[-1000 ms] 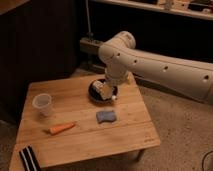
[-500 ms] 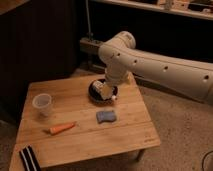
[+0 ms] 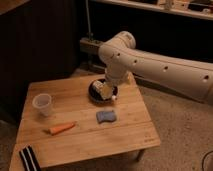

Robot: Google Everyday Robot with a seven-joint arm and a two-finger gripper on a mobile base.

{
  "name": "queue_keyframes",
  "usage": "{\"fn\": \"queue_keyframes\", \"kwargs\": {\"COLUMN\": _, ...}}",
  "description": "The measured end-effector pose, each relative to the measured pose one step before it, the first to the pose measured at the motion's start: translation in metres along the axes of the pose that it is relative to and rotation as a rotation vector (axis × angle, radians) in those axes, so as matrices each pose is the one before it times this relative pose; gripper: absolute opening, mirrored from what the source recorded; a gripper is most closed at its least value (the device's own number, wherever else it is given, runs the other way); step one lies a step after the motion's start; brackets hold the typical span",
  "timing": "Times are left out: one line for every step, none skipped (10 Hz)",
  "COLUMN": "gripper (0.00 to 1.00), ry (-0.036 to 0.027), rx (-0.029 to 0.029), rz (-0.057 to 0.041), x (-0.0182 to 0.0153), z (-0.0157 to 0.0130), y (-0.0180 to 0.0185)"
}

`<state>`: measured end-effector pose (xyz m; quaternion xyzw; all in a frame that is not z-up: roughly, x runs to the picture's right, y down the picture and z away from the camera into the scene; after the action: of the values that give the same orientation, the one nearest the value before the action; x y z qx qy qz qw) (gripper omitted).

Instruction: Place the pepper in the ceramic cup

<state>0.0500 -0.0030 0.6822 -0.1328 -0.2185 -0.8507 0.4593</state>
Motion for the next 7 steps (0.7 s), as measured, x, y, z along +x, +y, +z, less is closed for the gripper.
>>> {"fn": "queue_keyframes", "kwargs": {"gripper": 0.80, "ry": -0.00037, "rx": 0.00006, "rz": -0.00009, "x": -0.00007, "z": 0.00021, "y": -0.00002}}
{"fn": "queue_keyframes", "kwargs": {"gripper": 0.80, "ry": 0.00013, "rx": -0.00007, "rz": 0.00004, "x": 0.00000, "z": -0.00009, "y": 0.00003}}
{"fn": "queue_keyframes", "kwargs": {"gripper": 0.80, "ry": 0.00000, "rx": 0.00003, "rz": -0.00014, "x": 0.00002, "z": -0.00001, "y": -0.00007}}
{"fn": "queue_keyframes", "kwargs": {"gripper": 0.80, "ry": 0.00023, "rx": -0.00219, "rz": -0.00181, "x": 0.00007, "z": 0.00026, "y": 0.00003}}
{"fn": "queue_keyframes", "kwargs": {"gripper": 0.80, "ry": 0.01121, "rx": -0.00536, "rz": -0.01312, "x": 0.00189, "z": -0.00170, "y": -0.00229}}
{"fn": "queue_keyframes", "kwargs": {"gripper": 0.80, "ry": 0.03701, "rx": 0.00100, "rz": -0.05389, "x": 0.00381, "z": -0.00337, "y": -0.00903}}
{"fn": "queue_keyframes", "kwargs": {"gripper": 0.80, "ry": 0.05212, "rx": 0.01438, "rz": -0.08142, "x": 0.00557, "z": -0.00336, "y": -0.01174}}
